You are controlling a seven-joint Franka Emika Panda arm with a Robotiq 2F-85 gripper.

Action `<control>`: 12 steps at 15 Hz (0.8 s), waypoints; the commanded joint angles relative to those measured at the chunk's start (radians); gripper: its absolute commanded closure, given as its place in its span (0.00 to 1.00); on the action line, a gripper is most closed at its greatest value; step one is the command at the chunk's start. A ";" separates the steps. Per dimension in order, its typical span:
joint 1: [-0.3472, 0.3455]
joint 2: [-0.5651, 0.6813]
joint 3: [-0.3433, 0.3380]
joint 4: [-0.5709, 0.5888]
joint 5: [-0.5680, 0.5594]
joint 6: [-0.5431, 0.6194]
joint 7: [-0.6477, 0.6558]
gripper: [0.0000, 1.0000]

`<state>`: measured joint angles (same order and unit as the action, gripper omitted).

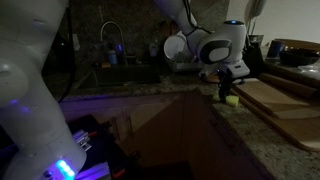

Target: Move the yellow sponge to the right side of the counter, scrub the countertop with the sponge

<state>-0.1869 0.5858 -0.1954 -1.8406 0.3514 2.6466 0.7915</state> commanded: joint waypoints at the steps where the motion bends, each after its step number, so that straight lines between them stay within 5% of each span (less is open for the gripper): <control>1: -0.021 0.079 -0.044 0.027 0.001 0.028 0.033 0.83; 4: -0.017 0.080 -0.089 -0.004 -0.020 0.043 0.121 0.97; 12: -0.004 0.076 -0.167 -0.044 -0.053 0.053 0.349 0.96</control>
<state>-0.1749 0.5965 -0.2884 -1.8455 0.3474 2.6417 1.0805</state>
